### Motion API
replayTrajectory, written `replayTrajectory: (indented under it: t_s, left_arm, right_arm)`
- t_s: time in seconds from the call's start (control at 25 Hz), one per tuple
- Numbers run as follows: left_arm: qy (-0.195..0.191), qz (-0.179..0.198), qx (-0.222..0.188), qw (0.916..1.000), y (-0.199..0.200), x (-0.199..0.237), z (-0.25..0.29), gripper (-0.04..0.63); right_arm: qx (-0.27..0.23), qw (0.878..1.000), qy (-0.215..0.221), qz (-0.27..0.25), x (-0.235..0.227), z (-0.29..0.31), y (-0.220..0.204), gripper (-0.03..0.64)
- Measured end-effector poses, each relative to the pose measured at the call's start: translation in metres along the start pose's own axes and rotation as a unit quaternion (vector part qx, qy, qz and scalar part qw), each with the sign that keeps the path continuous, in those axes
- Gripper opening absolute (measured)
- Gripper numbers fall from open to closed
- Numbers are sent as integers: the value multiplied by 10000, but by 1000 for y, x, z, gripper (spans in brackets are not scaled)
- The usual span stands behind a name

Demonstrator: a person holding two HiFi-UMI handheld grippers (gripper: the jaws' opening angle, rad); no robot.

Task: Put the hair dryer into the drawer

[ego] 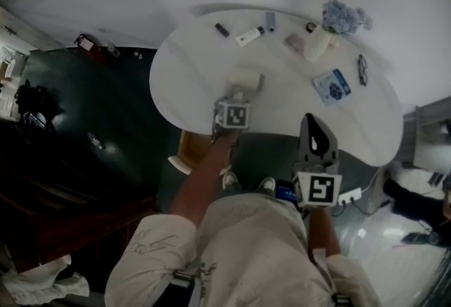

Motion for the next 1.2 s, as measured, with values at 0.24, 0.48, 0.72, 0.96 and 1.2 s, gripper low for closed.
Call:
replayTrajectory:
  t_s: [0.24,0.48,0.72,0.96,1.2]
  left_arm:
    - [223,-14,54,9997,3,3,0,280]
    - [277,-90,77,9995,5,6,-1,267]
    - [277,-182,108,9994,6,8,-2,264]
    - [311,-601,24,9977,2,9,-9,260]
    - [360,-714,-108,9967,6,13,-30,259]
  right_arm:
    - [92,10000,-19,31,1,-2,-2,3]
    - [69,10000,26,-41,3,0,-2,3]
    - [51,10000,44,-67,4,1,-3,3]
    - [21,10000,55,-49,3,4,-1,3]
    - [-48,9997,213,-49,7,8,-1,3]
Point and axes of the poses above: the fingertips, and each gripper's own axes: z forward along the fingers, x to its left, y out of its top, the point moved 8 cm from there along -z, backward along the fingers, and after that the axes turned 4 degrees about -x, right-handed, at the moved point
